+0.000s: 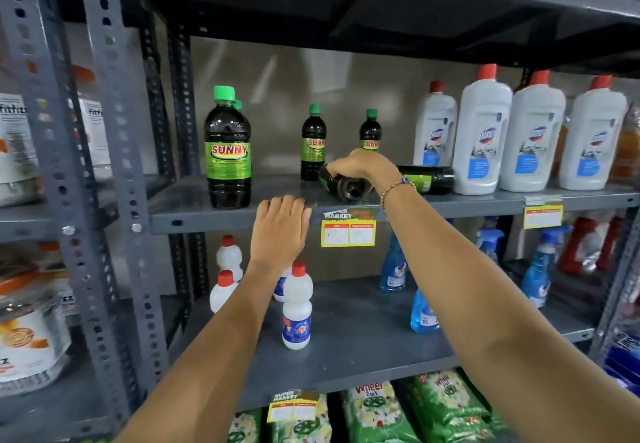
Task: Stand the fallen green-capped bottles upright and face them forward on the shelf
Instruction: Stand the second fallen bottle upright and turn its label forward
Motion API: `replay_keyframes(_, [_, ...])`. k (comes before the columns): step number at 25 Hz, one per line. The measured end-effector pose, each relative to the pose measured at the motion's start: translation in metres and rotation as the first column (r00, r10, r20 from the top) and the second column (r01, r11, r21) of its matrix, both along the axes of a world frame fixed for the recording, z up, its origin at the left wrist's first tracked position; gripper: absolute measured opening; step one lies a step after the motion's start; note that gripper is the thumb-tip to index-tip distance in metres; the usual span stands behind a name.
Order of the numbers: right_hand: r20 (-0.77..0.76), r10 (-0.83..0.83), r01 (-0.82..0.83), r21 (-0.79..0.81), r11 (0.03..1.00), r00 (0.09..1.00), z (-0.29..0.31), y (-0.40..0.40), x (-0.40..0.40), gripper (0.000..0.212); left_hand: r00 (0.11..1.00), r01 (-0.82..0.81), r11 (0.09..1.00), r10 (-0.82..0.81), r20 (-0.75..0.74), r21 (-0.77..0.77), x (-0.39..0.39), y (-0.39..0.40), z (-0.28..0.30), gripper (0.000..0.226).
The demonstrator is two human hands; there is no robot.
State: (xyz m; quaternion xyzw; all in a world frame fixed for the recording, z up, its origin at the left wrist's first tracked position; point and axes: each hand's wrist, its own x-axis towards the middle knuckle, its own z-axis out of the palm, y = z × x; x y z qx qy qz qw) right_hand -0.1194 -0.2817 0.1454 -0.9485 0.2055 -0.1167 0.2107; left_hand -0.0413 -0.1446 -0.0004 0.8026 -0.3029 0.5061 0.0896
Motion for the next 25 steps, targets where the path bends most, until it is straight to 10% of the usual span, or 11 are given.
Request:
replay_keyframes(3, [-0.016, -0.011, 0.009, -0.107, 0.994, 1.0, 0.007, 0.0, 0.011, 0.032, 1.0, 0.005, 1.0, -0.005, -0.012, -0.011, 0.001, -0.001, -0.003, 0.043])
replay_keyframes(10, [-0.076, -0.013, 0.0, -0.163, 0.987, 0.997, 0.006, -0.004, 0.036, 0.088, 0.999, -0.052, 0.998, 0.053, 0.007, -0.039, -0.002, -0.004, -0.005, 0.039])
replay_keyframes(13, [-0.02, 0.004, -0.008, -0.21, 0.978, 1.0, 0.002, -0.011, 0.043, 0.063, 0.998, -0.051, 0.997, 0.053, 0.031, -0.056, -0.001, -0.006, -0.006, 0.039])
replay_keyframes(18, [0.402, -0.021, -0.071, 0.214, 0.974, 0.916, -0.027, -0.028, 0.05, 0.043, 0.995, -0.069, 0.995, 0.073, 0.069, -0.066, 0.004, -0.007, -0.008, 0.039])
replay_keyframes(25, [0.619, 0.008, -0.312, 0.385, 0.868, 0.785, -0.046, -0.025, 0.064, 0.048, 0.995, -0.045, 0.993, 0.054, 0.083, -0.107, 0.004, -0.008, -0.008, 0.037])
